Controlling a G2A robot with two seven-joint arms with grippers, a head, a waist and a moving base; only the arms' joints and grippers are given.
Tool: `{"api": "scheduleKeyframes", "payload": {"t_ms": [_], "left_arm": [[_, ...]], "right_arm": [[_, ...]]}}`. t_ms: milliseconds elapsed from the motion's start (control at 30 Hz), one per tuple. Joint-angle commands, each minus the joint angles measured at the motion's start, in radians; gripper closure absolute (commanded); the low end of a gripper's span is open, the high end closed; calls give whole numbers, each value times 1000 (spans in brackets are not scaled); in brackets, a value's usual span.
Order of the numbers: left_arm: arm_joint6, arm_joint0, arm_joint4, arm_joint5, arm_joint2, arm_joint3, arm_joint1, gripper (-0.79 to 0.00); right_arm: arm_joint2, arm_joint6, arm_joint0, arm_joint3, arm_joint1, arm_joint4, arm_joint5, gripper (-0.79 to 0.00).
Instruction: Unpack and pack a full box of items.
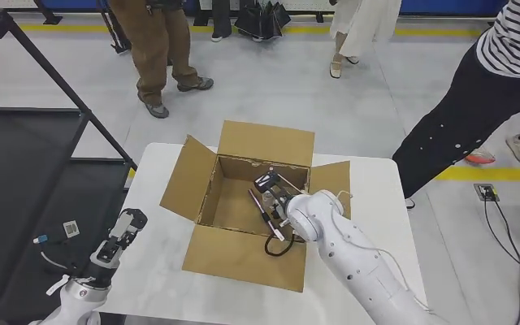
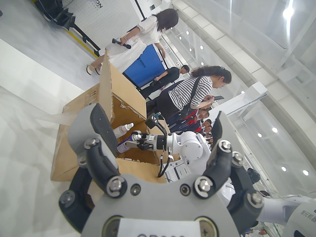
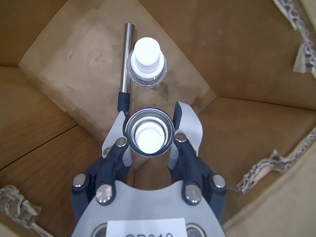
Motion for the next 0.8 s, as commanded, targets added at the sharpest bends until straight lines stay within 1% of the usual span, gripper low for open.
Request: {"api": "scheduleKeyframes", "payload": {"t_ms": [0,33,67,100,167,267,367,467,567,633,667,700,733,767], "left_arm": [[0,0,0,0,0,0,0,-785],[0,0,0,0,0,0,0,-785],[0,0,0,0,0,0,0,-785],[0,0,0,0,0,0,0,-785],[0,0,0,0,0,0,0,-785],[0,0,0,0,0,0,0,-785],[0,0,0,0,0,0,0,-785],[0,0,0,0,0,0,0,-785],[0,0,0,0,0,0,0,-785],[0,0,0,0,0,0,0,-785],[0,0,0,0,0,0,0,-785],[9,0,14,1,-2,-6,0,-785],[15,1,33,-4,-3,-11,1,-785],[26,2,59,-5,-7,-12,2,-785]], "right_arm": [[-5,-2,8,18,-5,8,2,-6],[-6,-3,11,25,-7,13,0,-114],[-7,-4,13,31,-9,16,-1,-163],[-8,-5,15,35,-11,17,-1,-240],[-8,-5,17,38,-13,16,2,-345],[-6,1,13,31,-14,12,4,-382],[0,8,4,15,-12,-4,12,-459],[11,13,-10,-12,-9,-17,19,-496],[30,20,-31,-71,-3,-35,30,-557],[49,28,-54,-141,3,-51,43,-591],[62,33,-68,-181,7,-63,52,-628],[75,37,-85,-226,11,-70,60,-754],[92,42,-102,-273,16,-72,66,-785],[109,48,-120,-321,20,-75,70,-785]]}}
